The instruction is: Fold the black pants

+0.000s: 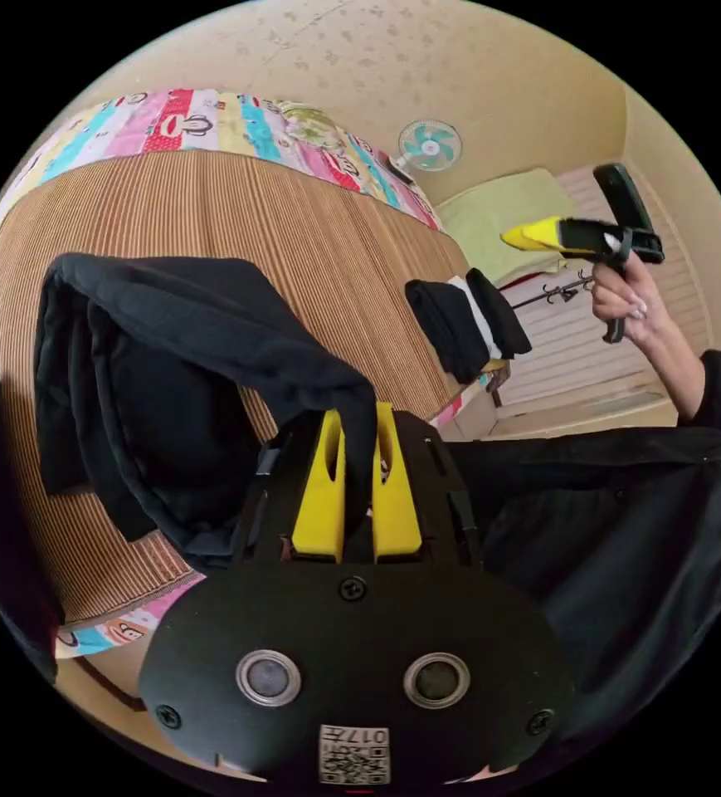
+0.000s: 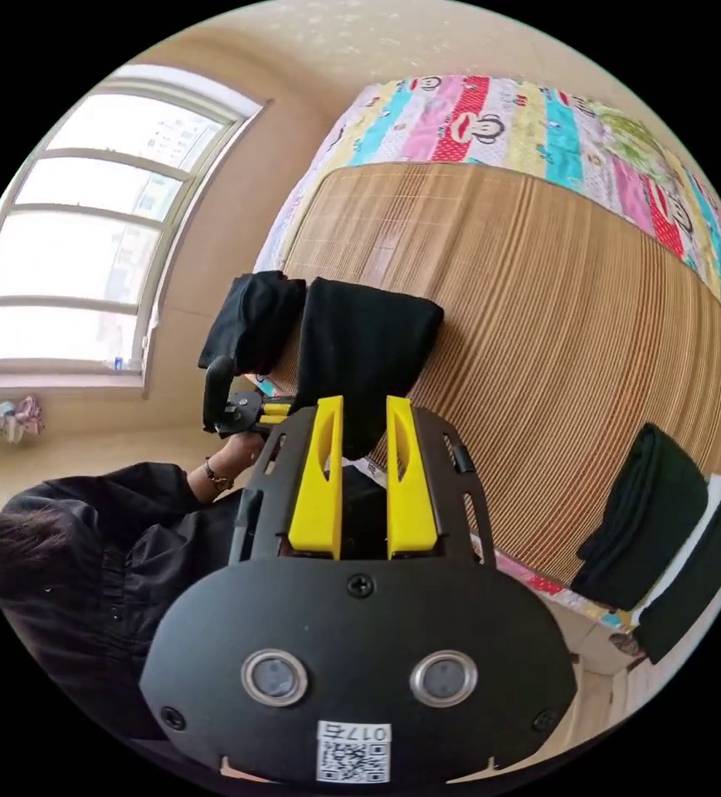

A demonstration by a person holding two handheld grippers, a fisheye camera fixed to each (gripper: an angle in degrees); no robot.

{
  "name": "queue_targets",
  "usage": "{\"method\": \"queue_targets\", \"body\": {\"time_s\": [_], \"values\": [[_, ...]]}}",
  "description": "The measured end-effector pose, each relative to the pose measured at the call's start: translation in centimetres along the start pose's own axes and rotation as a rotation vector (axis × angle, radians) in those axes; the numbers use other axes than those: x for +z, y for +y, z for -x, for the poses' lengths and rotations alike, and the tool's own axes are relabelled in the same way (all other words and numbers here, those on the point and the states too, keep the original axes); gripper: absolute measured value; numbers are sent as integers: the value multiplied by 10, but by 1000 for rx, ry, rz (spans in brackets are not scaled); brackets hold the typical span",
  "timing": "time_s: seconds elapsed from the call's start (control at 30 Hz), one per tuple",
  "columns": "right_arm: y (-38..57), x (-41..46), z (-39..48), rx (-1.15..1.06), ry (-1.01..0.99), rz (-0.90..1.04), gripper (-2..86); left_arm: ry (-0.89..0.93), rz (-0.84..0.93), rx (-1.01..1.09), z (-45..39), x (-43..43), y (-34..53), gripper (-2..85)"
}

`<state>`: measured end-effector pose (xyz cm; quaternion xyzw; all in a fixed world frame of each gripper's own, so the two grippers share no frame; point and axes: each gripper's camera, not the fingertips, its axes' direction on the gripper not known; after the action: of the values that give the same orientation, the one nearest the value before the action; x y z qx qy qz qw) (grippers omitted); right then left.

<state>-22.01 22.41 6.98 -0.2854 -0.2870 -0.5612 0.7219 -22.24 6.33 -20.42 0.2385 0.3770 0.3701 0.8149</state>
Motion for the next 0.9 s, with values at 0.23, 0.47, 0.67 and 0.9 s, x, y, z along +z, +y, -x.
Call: {"method": "queue_targets", "body": {"time_s": [0.23,0.47,0.67,0.9], "values": [[-170,188,58,-200,225,317,143,156,202,214,-82,89,2,53],[-150,327,-77,163,236,604,126,258,133,-73,-45,100,47,89],[-65,251,-120,257,-311,305,92,549,-295,-451,46,41,112,125],[32,113,-56,-7,-703,-10,70,605,-526,-490,46,-28,38,200]]}}
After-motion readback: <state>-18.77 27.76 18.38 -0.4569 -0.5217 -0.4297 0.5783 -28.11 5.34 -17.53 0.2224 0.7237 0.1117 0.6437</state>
